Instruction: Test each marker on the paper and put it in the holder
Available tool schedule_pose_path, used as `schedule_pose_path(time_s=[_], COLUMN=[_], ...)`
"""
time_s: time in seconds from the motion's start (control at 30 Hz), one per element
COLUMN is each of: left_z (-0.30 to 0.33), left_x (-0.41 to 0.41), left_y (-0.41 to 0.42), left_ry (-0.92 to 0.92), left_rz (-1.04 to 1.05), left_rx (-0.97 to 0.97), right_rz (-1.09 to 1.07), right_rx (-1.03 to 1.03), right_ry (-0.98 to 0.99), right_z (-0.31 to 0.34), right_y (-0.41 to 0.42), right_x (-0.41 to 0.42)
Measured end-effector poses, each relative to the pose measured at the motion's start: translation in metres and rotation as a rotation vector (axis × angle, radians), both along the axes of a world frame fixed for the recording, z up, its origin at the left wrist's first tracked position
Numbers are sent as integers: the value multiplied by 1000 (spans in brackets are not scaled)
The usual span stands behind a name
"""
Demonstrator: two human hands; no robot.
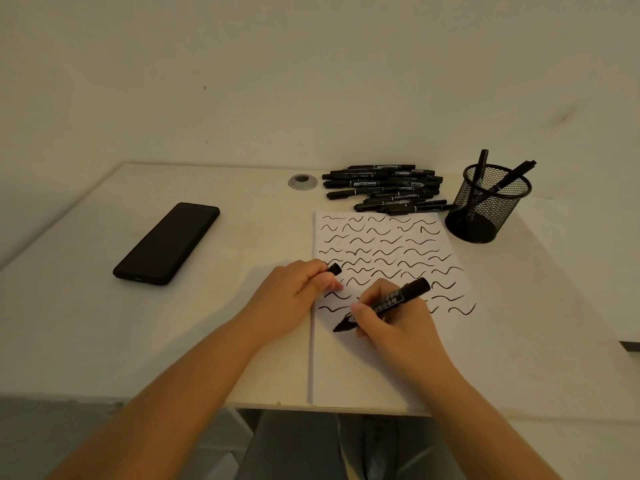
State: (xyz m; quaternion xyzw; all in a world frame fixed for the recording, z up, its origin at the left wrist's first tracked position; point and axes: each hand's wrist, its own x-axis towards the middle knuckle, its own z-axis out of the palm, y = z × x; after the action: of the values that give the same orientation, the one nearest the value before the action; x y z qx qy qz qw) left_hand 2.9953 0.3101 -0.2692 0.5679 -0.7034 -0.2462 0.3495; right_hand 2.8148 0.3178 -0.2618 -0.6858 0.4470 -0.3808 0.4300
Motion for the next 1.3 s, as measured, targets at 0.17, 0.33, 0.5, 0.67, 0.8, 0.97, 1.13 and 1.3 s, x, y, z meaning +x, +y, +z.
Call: schedule_pose_path(time_s=[0.17, 0.33, 0.5, 0.67, 0.8, 0.97, 1.13, 1.3], left_z=[-1, -2, -3, -5, -6, -4, -4, -5], left_x=[1, 0, 0, 2, 3, 2, 3, 4], left_y=[1, 1, 2, 2, 1, 2, 1, -1], left_ry=[28, 56, 66, 79, 100, 111, 107, 83], left_rz=[-2, 8, 9, 37, 75, 73, 67, 72], left_rx=[33, 36, 45, 6, -10, -2, 2, 16], right_rz=[97, -2, -136, -394, -346, -111, -62, -109], right_rx=[-86, -81, -113, -36, 32, 214, 272, 293], right_ry=[77, 62, 90, -235, -277, -520, -594, -579], right_z=[-2, -5, -6, 15, 34, 38, 19, 17], right_y=[3, 0, 1, -13, -33, -47, -45, -46], right_x=[3, 1, -3, -19, -16, 5, 11, 12])
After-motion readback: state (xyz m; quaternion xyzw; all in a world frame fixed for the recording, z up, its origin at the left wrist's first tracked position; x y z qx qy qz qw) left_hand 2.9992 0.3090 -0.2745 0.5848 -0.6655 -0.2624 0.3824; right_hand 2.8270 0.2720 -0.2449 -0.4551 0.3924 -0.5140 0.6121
